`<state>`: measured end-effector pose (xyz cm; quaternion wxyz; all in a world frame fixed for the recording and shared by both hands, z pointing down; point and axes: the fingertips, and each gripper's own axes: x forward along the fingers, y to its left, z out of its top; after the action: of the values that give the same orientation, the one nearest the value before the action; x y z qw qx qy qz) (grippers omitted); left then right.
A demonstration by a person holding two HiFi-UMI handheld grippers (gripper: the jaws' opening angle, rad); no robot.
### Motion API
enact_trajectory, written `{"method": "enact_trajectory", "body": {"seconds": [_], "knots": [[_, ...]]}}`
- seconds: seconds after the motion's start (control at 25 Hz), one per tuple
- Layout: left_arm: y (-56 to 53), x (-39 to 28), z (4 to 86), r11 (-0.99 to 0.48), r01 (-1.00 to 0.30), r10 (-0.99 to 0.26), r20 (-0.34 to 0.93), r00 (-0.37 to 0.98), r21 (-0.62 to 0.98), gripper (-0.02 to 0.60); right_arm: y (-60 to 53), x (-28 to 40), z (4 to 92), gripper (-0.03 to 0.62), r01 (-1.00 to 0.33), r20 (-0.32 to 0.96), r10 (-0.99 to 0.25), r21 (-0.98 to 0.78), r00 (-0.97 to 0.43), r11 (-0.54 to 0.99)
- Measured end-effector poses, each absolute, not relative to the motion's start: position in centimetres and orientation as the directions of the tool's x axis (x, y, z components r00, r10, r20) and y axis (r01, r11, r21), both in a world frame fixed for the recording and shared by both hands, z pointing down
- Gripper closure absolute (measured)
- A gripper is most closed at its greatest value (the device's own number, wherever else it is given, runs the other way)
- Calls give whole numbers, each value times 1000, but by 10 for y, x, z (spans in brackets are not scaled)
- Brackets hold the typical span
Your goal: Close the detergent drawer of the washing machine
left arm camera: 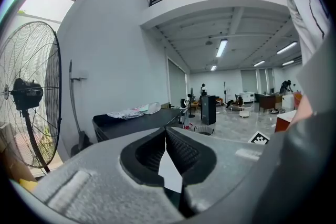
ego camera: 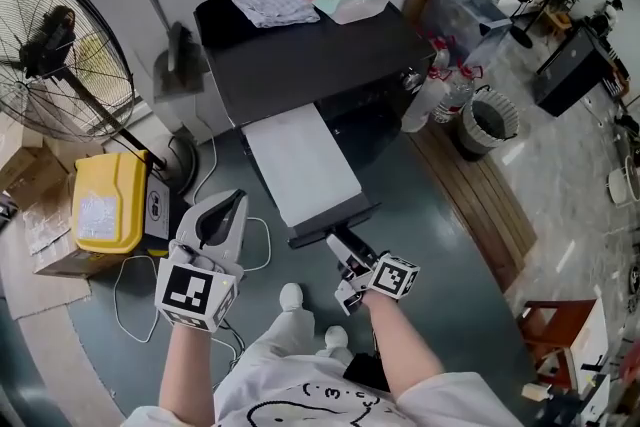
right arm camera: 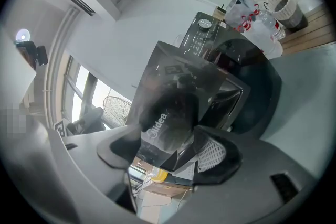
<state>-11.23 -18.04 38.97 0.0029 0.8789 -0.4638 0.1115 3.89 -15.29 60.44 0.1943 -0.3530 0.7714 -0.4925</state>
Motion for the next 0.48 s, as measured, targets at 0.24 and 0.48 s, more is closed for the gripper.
{"method": "enact_trajectory", "body": {"seconds": [0.24,0.48], "knots": [[-193,-115,388,-578,-809,-810,194,554,-104,565,-167,36,609,299,-373,65,-740,-891,-669,259],[-210,-121,387,-572,-815,-814,188,549,-94,565,-185,33,603,299,-369,66,-740,-893,-670,255]]}}
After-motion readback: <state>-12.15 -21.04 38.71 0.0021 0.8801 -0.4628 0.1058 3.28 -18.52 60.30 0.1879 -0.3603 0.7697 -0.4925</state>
